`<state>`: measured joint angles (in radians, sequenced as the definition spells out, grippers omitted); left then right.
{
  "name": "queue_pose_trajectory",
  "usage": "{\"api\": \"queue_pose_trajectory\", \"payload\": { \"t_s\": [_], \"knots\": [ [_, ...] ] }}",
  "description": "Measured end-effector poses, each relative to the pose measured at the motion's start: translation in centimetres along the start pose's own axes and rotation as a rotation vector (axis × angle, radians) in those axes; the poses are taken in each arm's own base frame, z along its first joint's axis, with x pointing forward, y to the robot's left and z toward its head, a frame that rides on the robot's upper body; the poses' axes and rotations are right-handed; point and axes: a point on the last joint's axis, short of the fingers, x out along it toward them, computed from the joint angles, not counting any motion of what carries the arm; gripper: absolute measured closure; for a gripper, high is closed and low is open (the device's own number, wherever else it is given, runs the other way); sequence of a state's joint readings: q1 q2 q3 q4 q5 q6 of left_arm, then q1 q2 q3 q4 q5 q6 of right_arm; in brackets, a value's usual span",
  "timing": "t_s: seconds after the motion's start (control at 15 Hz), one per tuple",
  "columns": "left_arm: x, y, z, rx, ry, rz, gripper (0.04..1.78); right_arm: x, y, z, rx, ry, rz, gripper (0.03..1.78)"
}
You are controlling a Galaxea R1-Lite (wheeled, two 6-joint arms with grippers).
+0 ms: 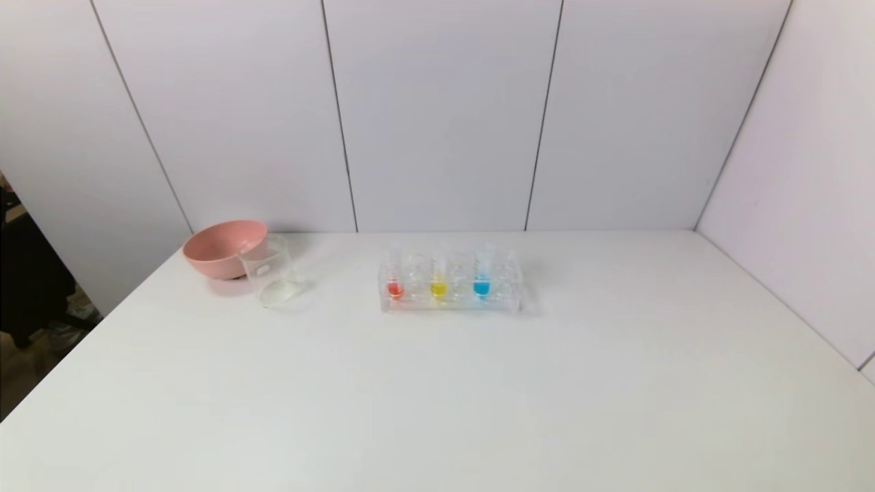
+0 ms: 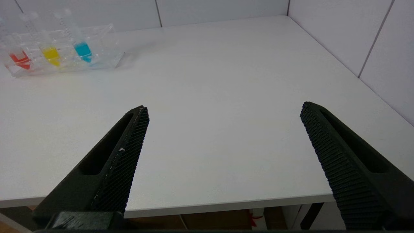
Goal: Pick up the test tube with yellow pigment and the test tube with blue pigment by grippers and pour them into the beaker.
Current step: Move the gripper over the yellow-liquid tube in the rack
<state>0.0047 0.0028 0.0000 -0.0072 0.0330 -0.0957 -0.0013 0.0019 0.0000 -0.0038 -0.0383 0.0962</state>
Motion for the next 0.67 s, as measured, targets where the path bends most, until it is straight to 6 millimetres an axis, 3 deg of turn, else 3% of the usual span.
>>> {"api": "queue_pose_trajectory", "payload": {
  "t_s": [0.67],
  "knots": [
    [-0.03,0.03,-0.04,0.021,0.011,0.002,0.06,0.0,0.0,0.0,0.0,-0.001,0.0,0.1]
  ]
}}
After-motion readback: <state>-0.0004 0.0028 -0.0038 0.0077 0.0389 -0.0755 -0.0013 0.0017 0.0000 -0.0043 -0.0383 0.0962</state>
